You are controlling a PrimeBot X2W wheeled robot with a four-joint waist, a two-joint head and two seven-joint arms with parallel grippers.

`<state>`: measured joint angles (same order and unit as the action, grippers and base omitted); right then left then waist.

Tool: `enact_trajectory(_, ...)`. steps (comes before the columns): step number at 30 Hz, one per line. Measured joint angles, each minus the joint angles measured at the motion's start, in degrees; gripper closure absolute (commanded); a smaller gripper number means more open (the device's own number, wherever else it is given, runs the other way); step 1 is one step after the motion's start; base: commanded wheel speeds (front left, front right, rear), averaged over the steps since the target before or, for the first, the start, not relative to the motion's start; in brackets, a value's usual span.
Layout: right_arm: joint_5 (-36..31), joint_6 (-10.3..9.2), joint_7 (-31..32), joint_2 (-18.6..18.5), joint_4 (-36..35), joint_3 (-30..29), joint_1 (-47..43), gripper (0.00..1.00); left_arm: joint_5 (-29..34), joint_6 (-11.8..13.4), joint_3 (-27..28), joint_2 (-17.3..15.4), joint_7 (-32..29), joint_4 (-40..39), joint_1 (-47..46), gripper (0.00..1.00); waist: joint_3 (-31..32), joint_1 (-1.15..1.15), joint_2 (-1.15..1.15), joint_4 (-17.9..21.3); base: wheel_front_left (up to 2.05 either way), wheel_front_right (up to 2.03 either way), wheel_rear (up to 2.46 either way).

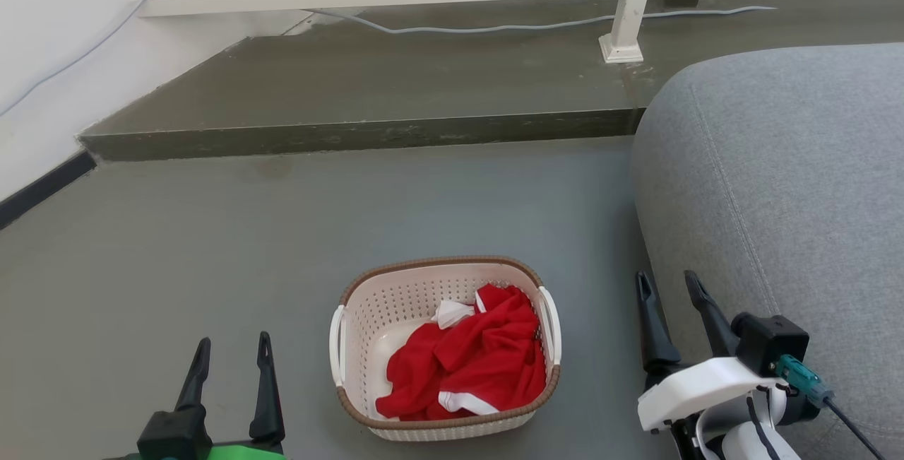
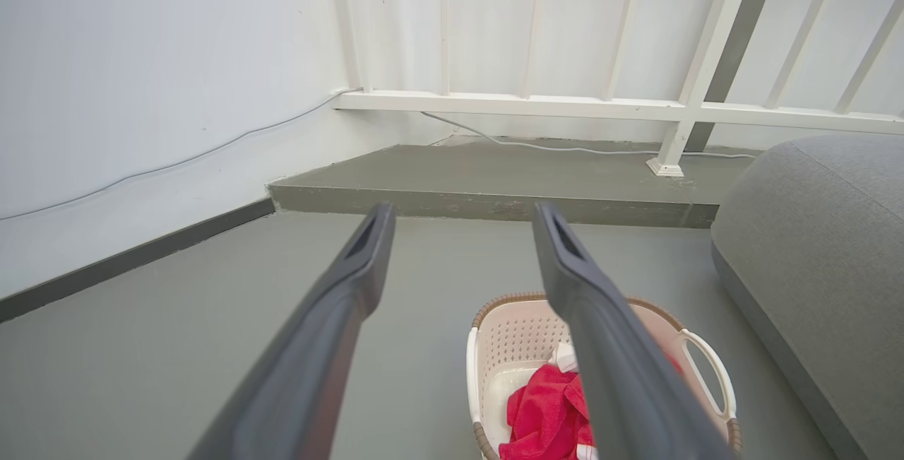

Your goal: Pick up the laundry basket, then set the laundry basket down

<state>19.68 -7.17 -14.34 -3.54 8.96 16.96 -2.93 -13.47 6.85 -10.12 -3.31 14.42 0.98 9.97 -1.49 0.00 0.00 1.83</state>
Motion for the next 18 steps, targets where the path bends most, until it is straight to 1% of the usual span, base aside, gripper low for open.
enact_trajectory(2, -0.1, 0.0, 0.0, 0.0, -0.1, -0.2, 0.0, 0.0, 0.1, 0.0, 0.0, 0.0, 0.0, 0.0, 0.0, 0.0, 0.0, 0.0, 0.0, -0.1, 0.0, 0.0, 0.0)
enact_trajectory(3, -0.1, 0.01, 0.0, 0.0, 0.0, -0.2, 0.0, 1.0, 0.1, 0.0, 0.0, 0.1, 0.0, 0.1, 0.0, 1.0, 0.0, 0.0, 0.0, -0.1, 0.0, 0.0, 0.0)
enact_trajectory(7, 0.0, 0.04, 0.1, 0.1, 2.3, 0.1, -1.0, 1.0, 0.1, 0.0, -0.6, 0.6, -0.3, 2.8, 0.0, 1.0, 0.0, 0.0, 0.0, -0.1, 0.0, 0.0, 0.0)
enact_trajectory(12, 1.5, 0.24, 0.3, 0.1, 2.4, 0.1, -2.3, 1.0, -0.9, -0.3, -1.2, 0.6, -0.3, 2.4, 0.5, 1.0, 0.0, 0.0, 0.0, -0.2, 0.0, 0.0, 0.0)
enact_trajectory(14, 2.5, 0.71, 0.3, 0.1, 2.1, 0.1, -2.3, 1.0, -2.7, -0.3, -1.4, 0.6, -0.3, 2.1, 1.0, 1.0, 0.0, 0.0, 0.0, -0.2, 0.0, 0.0, 0.0)
enact_trajectory(16, 4.0, 0.78, 0.3, 0.1, 1.7, 0.1, -2.3, 1.0, -4.0, -0.4, -1.5, 0.6, -0.3, 1.8, 1.6, 1.0, 0.0, 0.0, 0.0, -0.3, 0.0, 0.0, 0.0)
enact_trajectory(18, 5.6, 1.14, 0.3, 0.1, 1.4, -0.1, -2.3, 1.0, -5.3, -0.8, -1.5, 0.6, -0.3, 1.6, 1.8, 1.0, 0.0, 0.0, 0.0, -0.3, 0.0, 0.0, 0.0)
